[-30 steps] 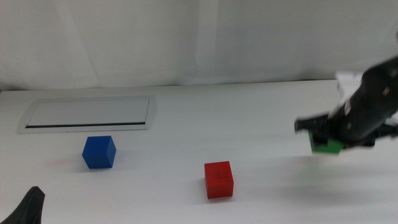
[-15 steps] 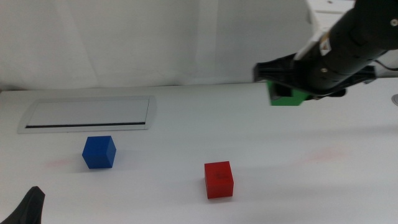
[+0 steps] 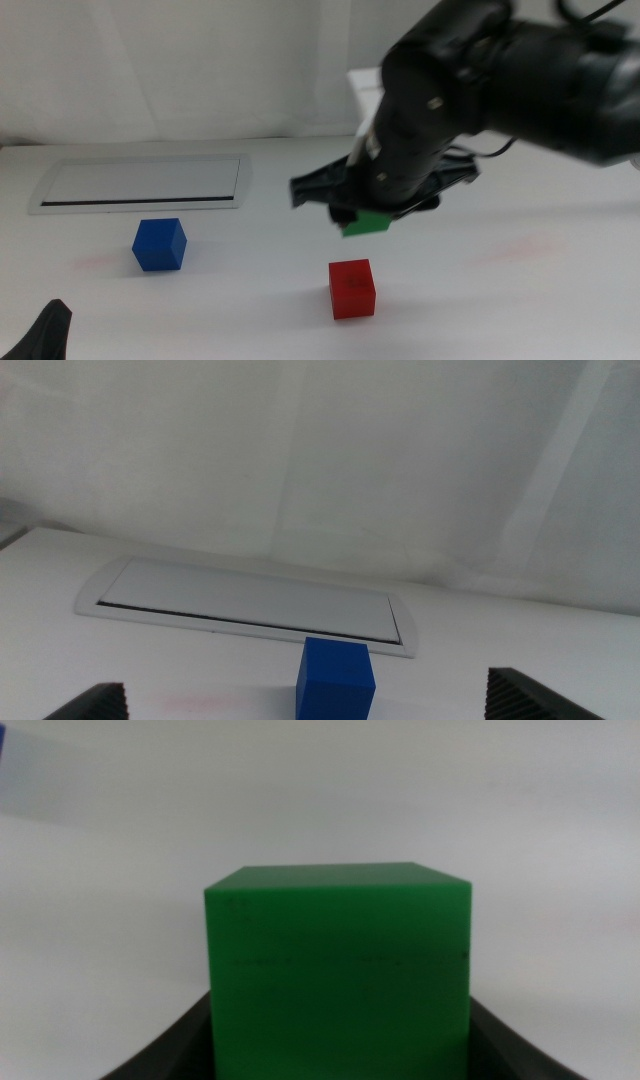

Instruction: Stack red cubes first, then green, then blue cubes in a specific spot.

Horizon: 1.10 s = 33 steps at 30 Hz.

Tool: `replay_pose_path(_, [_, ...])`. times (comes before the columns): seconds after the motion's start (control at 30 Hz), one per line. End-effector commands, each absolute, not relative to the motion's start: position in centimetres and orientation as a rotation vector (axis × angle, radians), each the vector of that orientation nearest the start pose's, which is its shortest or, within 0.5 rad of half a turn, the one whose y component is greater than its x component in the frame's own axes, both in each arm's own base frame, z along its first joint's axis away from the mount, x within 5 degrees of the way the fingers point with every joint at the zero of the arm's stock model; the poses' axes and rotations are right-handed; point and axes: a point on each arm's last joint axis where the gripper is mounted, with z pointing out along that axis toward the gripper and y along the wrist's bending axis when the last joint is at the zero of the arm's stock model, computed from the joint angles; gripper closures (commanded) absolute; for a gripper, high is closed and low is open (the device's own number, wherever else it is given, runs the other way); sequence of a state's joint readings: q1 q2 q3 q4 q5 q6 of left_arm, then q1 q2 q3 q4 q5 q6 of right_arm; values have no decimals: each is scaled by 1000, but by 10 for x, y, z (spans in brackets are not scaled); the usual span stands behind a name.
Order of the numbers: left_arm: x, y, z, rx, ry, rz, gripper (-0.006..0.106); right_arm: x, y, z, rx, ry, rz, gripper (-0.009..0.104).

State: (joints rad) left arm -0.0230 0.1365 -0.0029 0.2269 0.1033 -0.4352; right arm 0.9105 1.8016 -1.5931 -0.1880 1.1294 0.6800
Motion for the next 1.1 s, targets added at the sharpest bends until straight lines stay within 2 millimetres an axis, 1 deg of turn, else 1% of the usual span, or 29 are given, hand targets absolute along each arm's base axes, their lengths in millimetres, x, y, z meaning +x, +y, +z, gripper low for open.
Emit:
replay_pose_path(0.0, [67, 0, 185, -181, 1735, -154, 12, 245, 302, 286, -402, 2788, 119, 97])
replay_pose_path(0.03, [67, 0, 185, -181, 1735, -154, 12, 245, 308, 273, -401, 2833, 124, 97])
replay_pose_path(0.13, [67, 0, 185, -181, 1735, -154, 12, 248, 314, 259, -403, 2859, 118, 97])
replay_pose_path(0.23, [67, 0, 185, -181, 1735, -154, 12, 250, 318, 251, -406, 2864, 128, 97])
replay_pose_path(0.47, [67, 0, 185, -181, 1735, -154, 12, 251, 325, 231, -437, 2900, 78, 97])
replay_pose_path(0.63, [67, 0, 185, -181, 1735, -154, 12, 252, 324, 226, -442, 2913, 46, 97])
replay_pose_path(1.07, [67, 0, 185, -180, 1733, -155, 12, 253, 322, 226, -317, 2919, 17, 97])
